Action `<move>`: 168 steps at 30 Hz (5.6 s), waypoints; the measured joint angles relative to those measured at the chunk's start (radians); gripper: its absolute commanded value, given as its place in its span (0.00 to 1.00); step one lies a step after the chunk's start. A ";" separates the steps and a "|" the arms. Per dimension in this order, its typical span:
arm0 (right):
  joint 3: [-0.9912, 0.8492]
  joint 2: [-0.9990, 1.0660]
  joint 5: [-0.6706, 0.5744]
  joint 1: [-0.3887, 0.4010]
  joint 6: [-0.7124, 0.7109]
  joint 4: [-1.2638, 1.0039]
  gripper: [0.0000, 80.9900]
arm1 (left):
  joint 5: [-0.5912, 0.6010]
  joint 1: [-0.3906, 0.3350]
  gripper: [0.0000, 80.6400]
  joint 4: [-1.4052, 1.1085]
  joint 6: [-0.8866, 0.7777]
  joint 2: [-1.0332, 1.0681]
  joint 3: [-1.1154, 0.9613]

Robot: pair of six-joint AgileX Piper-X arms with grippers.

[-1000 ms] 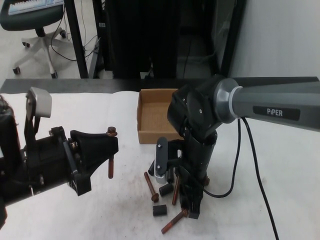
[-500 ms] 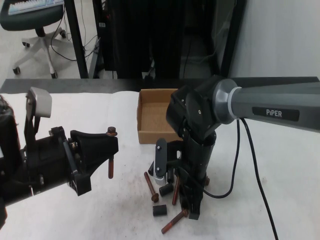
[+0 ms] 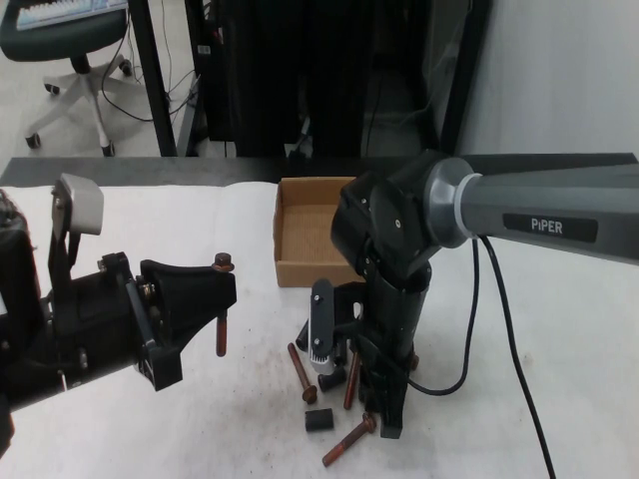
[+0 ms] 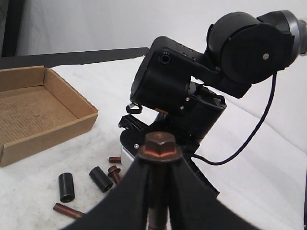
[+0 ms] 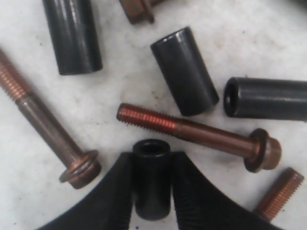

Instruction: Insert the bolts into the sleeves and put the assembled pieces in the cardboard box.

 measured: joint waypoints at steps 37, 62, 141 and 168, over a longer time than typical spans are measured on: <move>0.012 -0.049 -0.418 -0.023 0.345 -0.142 0.01 | 0.000 0.000 0.00 0.000 0.013 0.000 0.000; 0.269 -0.282 -1.109 -0.110 0.671 -0.646 0.01 | -0.101 0.000 0.00 -0.502 -0.327 -0.123 0.000; 0.822 -0.540 -0.685 0.002 1.227 -1.851 0.01 | 0.006 -0.233 0.00 -0.437 -0.159 0.087 -0.095; 0.823 -0.540 -0.695 0.048 1.145 -1.704 0.01 | -0.006 -0.233 0.00 -0.427 -0.135 0.087 -0.095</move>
